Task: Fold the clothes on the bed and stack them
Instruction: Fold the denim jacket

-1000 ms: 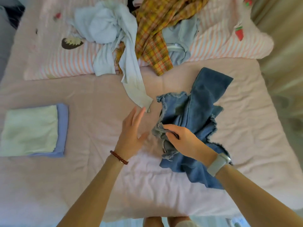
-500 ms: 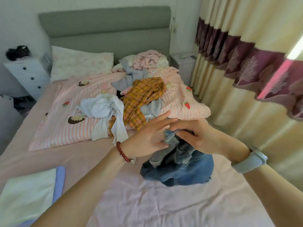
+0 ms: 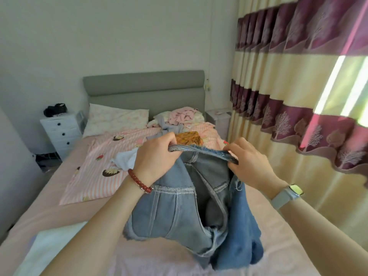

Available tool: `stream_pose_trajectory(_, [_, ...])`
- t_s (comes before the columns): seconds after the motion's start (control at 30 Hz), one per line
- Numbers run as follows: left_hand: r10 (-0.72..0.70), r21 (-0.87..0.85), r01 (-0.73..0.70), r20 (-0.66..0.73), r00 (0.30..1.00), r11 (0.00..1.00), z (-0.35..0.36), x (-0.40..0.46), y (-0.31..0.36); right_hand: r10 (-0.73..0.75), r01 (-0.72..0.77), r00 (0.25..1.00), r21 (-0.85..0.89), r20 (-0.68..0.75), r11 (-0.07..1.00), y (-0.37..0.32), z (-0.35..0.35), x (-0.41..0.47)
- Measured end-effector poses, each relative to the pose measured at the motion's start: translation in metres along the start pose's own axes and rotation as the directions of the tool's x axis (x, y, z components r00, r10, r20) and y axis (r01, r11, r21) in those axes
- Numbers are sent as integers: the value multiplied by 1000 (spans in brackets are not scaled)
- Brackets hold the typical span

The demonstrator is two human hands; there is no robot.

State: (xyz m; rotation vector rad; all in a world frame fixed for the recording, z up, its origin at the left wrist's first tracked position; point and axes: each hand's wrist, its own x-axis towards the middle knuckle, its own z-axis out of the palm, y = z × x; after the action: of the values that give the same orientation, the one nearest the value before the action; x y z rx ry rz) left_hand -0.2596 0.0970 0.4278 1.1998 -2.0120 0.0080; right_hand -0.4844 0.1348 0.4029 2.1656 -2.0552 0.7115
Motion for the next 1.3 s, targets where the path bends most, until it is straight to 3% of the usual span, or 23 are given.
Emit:
stream_pose_trajectory(0.1, [-177, 10, 177, -18, 984, 984, -21, -12, -15, 193, -178, 973, -124, 123, 976, 2, 6, -23])
stream_pose_trajectory(0.17, [-324, -66, 328, 61, 944, 942, -38, -20, -27, 311, -292, 934, -127, 173, 948, 6, 6, -34])
stream_pose_trajectory(0.23, [-400, -257, 442, 200, 895, 860, -49, -27, -33, 333, -344, 928, 47, 166, 938, 5, 3, -34])
stream_pose_trajectory(0.3, [-433, -463, 546, 334, 837, 698, -58, -33, -27, 283, -302, 953, 340, 105, 891, -5, -6, -28])
stream_pose_trajectory(0.4, [-403, -676, 613, 469, 786, 408, -78, -36, -10, 365, -247, 931, 716, -12, 653, -26, -32, -14])
stream_pose_trajectory(0.47, [-311, -763, 553, 464, 829, 336, -93, -38, 0, 410, -172, 911, 853, -54, 492, -40, -57, -9])
stream_pose_trajectory(0.53, [-223, -803, 439, 379, 898, 403, -102, -40, 11, 384, -28, 911, 905, -152, 425, -52, -78, -7])
stream_pose_trajectory(0.63, [-243, -711, 187, 24, 970, 677, -101, -38, 21, 348, 164, 856, 839, -383, 519, -57, -90, -7])
stream_pose_trajectory(0.73, [-283, -444, 85, -402, 871, 892, -88, -33, 22, 355, 239, 769, 755, -531, 610, -57, -83, -11])
stream_pose_trajectory(0.8, [-221, -338, 33, -537, 814, 941, -73, -32, 21, 376, 276, 707, 723, -599, 634, -55, -74, -10])
stream_pose_trajectory(0.9, [-102, -166, -5, -624, 774, 986, -47, -26, 18, 410, 294, 620, 682, -669, 670, -44, -51, -2])
stream_pose_trajectory(1.03, [-1, 12, 12, -649, 760, 1000, -14, -9, 1, 450, 240, 630, 710, -633, 662, -19, -13, 26])
stream_pose_trajectory(1.13, [-52, 52, 97, -557, 829, 994, 25, 13, -27, 480, 118, 706, 755, -520, 645, 2, 27, 67])
stream_pose_trajectory(1.23, [-274, 91, 298, -214, 938, 950, 83, 46, -72, 393, -104, 889, 731, -236, 674, 25, 77, 115])
stream_pose_trajectory(1.3, [-440, 79, 434, 103, 892, 898, 130, 56, -113, 260, -249, 963, 608, 71, 754, 43, 122, 134])
